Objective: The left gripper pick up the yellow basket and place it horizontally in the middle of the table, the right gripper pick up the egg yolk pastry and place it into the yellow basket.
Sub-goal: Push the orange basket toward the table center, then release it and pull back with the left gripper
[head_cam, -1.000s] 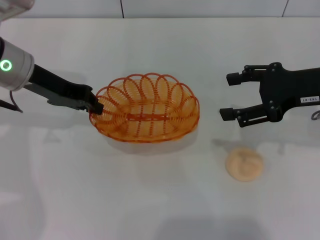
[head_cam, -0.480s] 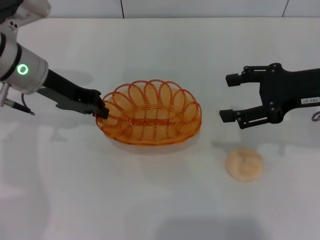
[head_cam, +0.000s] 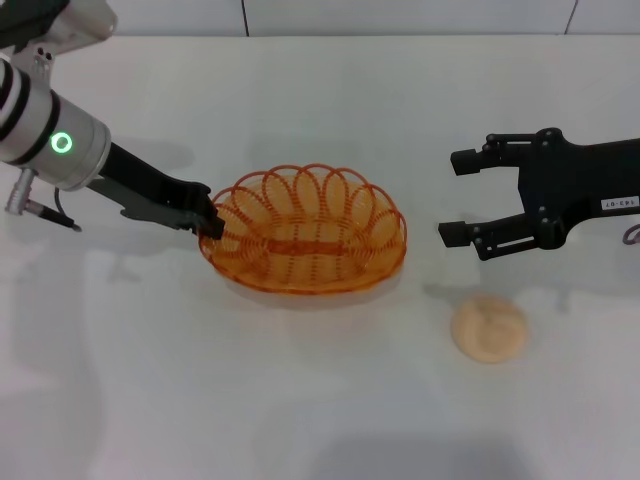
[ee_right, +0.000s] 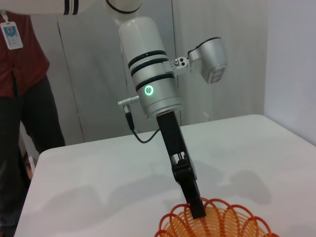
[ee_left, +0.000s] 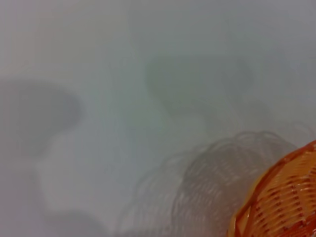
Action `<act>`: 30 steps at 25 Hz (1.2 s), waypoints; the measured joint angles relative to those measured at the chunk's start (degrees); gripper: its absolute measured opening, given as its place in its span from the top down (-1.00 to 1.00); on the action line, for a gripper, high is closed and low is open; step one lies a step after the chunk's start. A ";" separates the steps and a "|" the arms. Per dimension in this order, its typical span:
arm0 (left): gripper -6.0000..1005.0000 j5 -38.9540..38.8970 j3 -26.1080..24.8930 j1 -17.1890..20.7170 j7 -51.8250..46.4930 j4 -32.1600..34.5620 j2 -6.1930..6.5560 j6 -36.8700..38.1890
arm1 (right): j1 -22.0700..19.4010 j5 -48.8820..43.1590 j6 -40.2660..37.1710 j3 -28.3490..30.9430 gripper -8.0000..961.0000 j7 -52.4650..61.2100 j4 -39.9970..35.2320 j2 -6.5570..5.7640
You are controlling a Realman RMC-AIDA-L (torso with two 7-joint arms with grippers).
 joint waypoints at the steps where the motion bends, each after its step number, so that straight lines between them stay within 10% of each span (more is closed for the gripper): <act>1: 0.84 0.00 0.07 -0.03 -0.02 -0.25 -0.01 -0.27 | 0.00 0.00 0.00 0.01 -0.82 -0.03 0.00 0.00; 30: 0.84 -0.61 0.05 -1.62 0.42 -2.62 -0.62 -1.47 | 0.18 0.00 0.00 0.06 -0.82 -0.41 0.10 0.00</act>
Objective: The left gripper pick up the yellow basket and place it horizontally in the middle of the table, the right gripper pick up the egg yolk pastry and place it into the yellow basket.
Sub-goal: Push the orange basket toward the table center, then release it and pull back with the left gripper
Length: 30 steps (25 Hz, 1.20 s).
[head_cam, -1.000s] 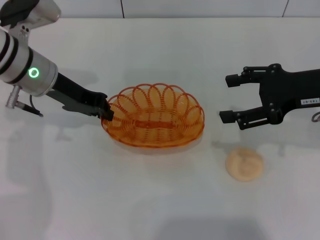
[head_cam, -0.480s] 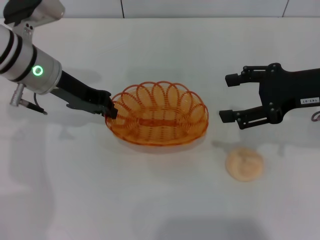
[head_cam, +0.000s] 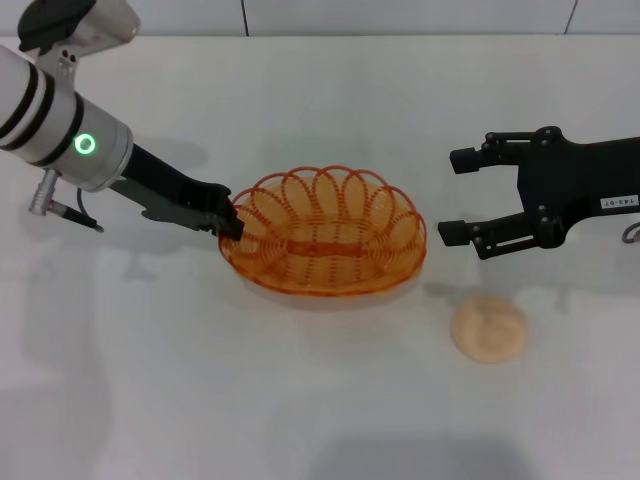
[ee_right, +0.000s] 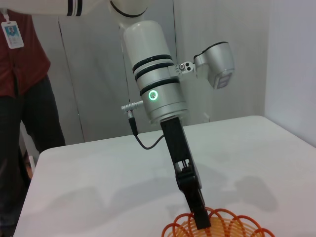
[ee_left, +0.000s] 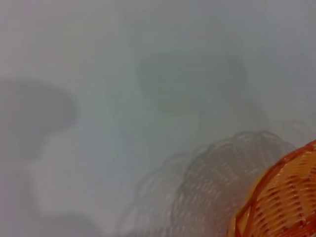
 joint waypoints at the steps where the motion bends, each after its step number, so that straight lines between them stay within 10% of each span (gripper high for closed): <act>1: 0.84 -0.02 0.00 -0.03 -0.01 0.00 0.00 0.08 | 0.00 0.00 0.00 -0.02 -0.82 -0.01 0.00 0.00; 14: 0.63 -0.09 0.01 -0.45 0.10 0.13 -0.09 1.24 | 0.00 0.00 0.00 0.08 -0.82 -0.02 -0.09 0.00; 30: -0.68 -2.18 -0.55 1.82 3.52 7.20 0.14 0.86 | -0.18 0.10 0.00 0.19 -0.82 0.10 -0.10 -0.09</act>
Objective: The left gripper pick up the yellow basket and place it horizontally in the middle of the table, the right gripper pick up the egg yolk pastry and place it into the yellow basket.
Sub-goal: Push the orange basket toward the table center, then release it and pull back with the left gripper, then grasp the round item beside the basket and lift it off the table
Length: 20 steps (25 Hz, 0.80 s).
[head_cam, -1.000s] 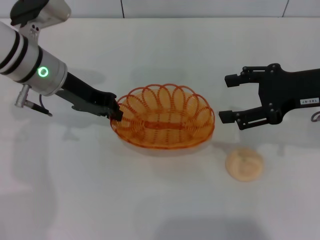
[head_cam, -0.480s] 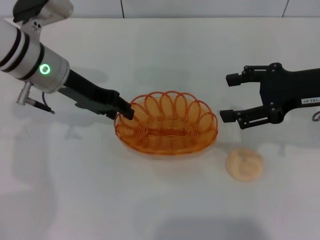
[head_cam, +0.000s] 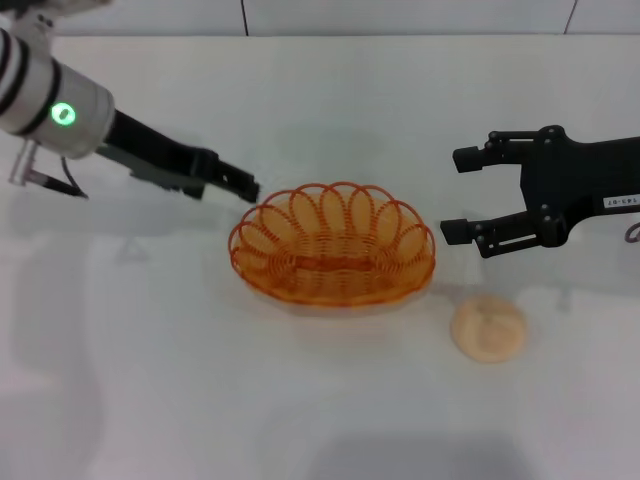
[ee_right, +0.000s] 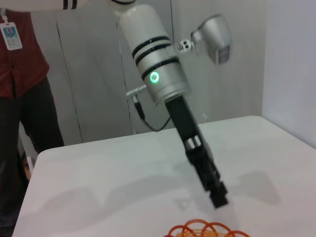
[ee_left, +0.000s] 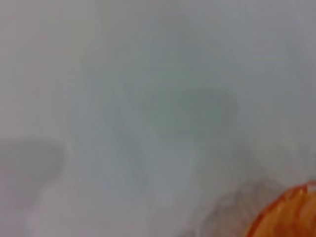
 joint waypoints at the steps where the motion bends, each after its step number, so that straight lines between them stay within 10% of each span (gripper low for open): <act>1: -0.69 -0.78 -0.05 0.91 0.51 1.85 0.03 -0.16 | 0.00 0.01 0.00 0.00 -0.82 0.06 0.00 0.00; 20: -0.77 -39.74 -0.54 18.70 22.76 17.24 1.45 2.70 | -0.76 0.08 0.52 -0.01 -0.82 0.40 0.07 0.05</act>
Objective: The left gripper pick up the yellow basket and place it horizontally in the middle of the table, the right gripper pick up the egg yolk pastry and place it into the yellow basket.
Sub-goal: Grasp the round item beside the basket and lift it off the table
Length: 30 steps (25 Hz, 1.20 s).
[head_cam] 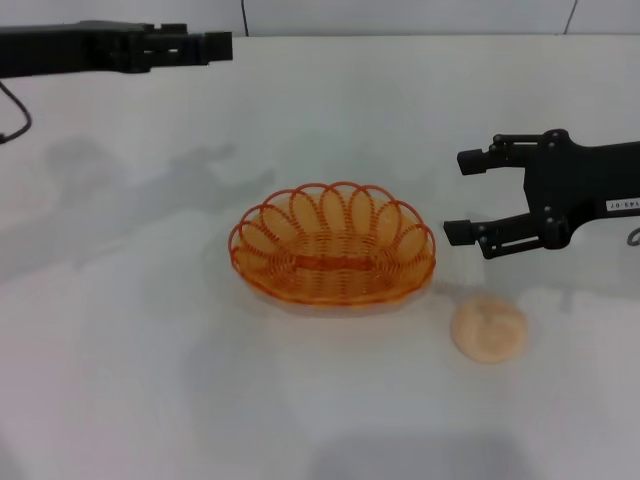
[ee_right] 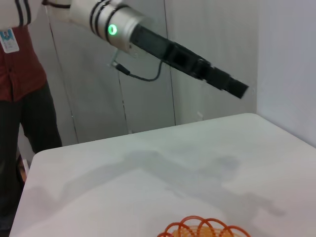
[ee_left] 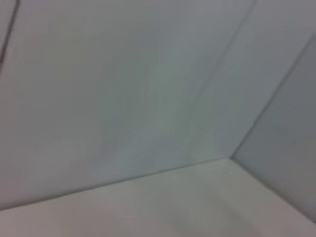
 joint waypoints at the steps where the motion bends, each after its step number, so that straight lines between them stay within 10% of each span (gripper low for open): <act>1: -0.77 -0.49 -0.13 0.65 1.19 0.00 0.22 1.40 | -0.03 0.00 0.01 0.00 -0.82 0.00 0.00 0.02; 11: -0.77 6.97 0.18 0.66 8.31 -0.36 3.20 15.71 | -0.02 -2.08 0.52 -0.44 -0.82 2.00 0.71 -0.06; 30: -0.76 15.11 2.65 -0.58 11.59 -0.22 2.24 20.76 | -2.71 -19.73 -1.12 -7.75 -0.81 17.62 -10.79 0.14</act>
